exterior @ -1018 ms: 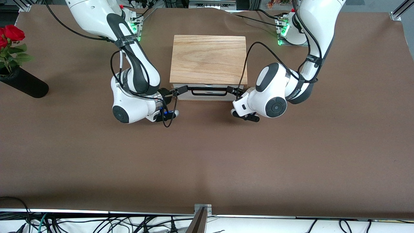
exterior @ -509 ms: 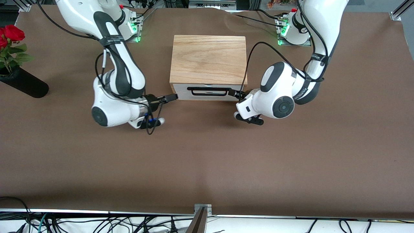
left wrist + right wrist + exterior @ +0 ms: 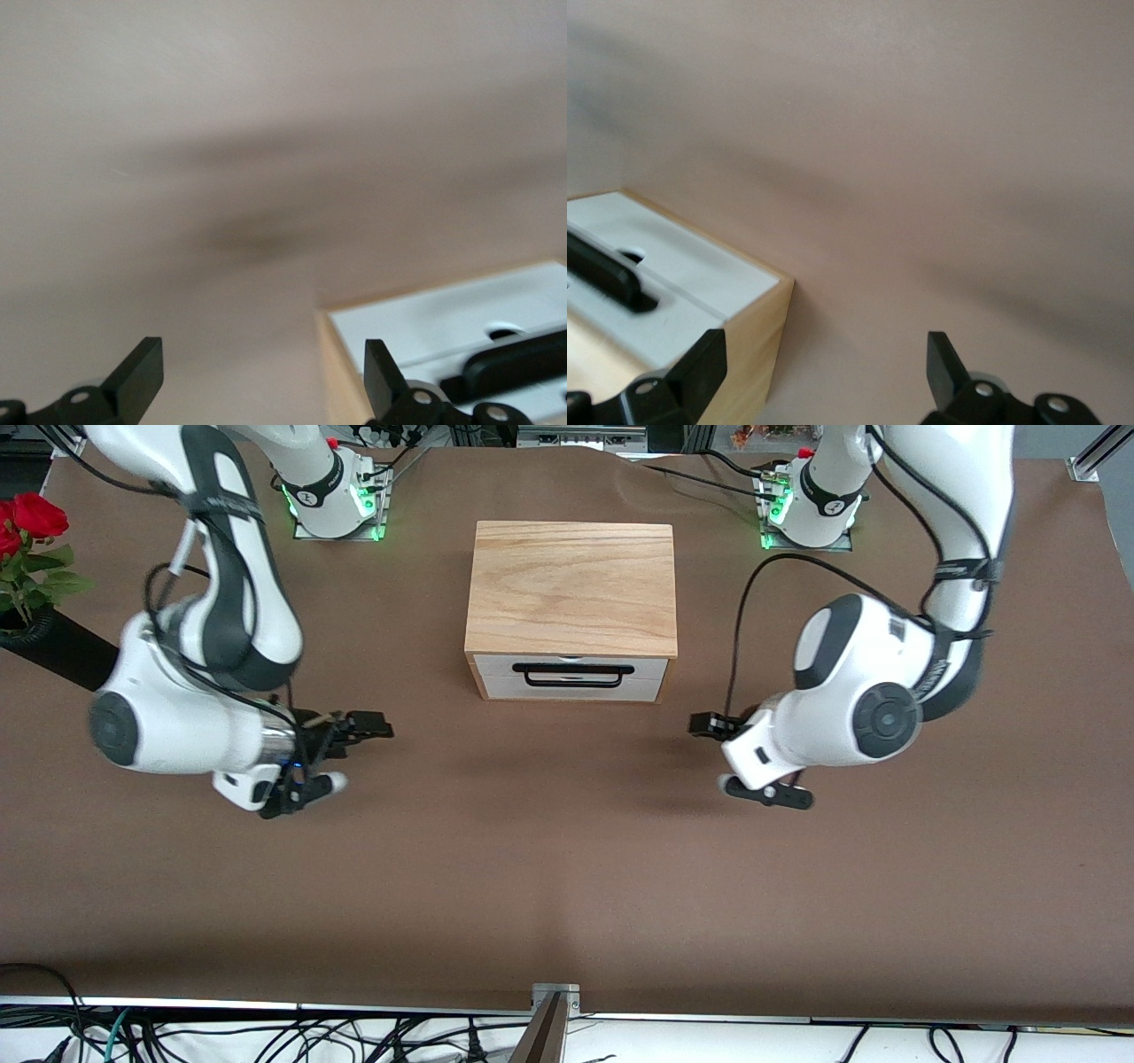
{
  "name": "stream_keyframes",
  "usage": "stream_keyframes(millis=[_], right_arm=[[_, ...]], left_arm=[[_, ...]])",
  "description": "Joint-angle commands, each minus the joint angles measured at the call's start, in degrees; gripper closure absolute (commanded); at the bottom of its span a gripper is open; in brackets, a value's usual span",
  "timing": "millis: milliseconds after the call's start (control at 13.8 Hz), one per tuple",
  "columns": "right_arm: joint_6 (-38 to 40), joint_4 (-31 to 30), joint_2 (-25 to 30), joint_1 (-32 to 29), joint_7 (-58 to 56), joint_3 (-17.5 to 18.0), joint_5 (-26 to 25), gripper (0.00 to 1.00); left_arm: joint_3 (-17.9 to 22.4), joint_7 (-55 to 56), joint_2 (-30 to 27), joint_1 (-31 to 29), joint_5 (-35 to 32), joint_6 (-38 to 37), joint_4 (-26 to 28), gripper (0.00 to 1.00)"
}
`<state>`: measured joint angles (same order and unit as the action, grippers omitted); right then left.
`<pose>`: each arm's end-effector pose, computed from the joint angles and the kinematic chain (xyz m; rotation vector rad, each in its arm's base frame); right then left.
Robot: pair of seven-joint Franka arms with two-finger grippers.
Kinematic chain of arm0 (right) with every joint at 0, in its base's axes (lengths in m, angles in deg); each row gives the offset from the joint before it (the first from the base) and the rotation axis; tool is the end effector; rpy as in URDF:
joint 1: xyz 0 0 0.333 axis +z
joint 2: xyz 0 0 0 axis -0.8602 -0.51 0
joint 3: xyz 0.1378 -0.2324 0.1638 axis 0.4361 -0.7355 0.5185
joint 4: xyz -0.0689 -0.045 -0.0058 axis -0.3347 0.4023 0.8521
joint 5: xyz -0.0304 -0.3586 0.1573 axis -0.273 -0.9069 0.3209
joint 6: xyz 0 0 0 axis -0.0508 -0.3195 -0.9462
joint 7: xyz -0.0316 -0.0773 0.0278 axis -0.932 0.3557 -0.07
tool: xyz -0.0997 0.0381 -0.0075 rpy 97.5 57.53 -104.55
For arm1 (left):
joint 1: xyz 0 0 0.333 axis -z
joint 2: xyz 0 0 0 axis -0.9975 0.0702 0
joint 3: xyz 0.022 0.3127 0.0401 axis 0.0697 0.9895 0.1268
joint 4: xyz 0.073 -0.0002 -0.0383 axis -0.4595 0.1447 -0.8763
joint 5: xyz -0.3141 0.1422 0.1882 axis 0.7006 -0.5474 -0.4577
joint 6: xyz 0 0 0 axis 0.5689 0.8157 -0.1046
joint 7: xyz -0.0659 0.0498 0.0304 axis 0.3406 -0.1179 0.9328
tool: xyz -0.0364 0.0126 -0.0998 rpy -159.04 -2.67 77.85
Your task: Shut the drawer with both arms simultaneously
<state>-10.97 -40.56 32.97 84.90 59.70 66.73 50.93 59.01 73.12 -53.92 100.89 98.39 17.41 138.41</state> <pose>0.6433 0.1569 0.4133 -2.7456 -0.4408 0.2882 0.6442 -0.2211 0.3937 2.9450 -0.1862 -0.3306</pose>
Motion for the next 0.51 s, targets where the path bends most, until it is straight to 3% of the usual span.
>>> stream_keyframes(millis=[0, 218, 436], right_arm=[[5.7, -1.2, 9.8, 1.5, 1.0, -0.3, -12.1, 0.0], [7.6, -1.1, 16.6, 3.2, 2.5, 0.8, -27.8, 0.0], [7.0, -1.5, 18.1, -1.5, -0.3, 1.8, -29.9, 0.0]], left_arm=[[-0.2, -0.1, -2.8, -2.3, -5.0, -1.2, -0.5, 0.0], [-0.3, 0.0, -5.1, -2.3, -10.3, -1.2, -0.5, 0.0], [-0.5, 2.6, -8.0, -2.3, -12.8, -1.2, -0.6, 0.0]])
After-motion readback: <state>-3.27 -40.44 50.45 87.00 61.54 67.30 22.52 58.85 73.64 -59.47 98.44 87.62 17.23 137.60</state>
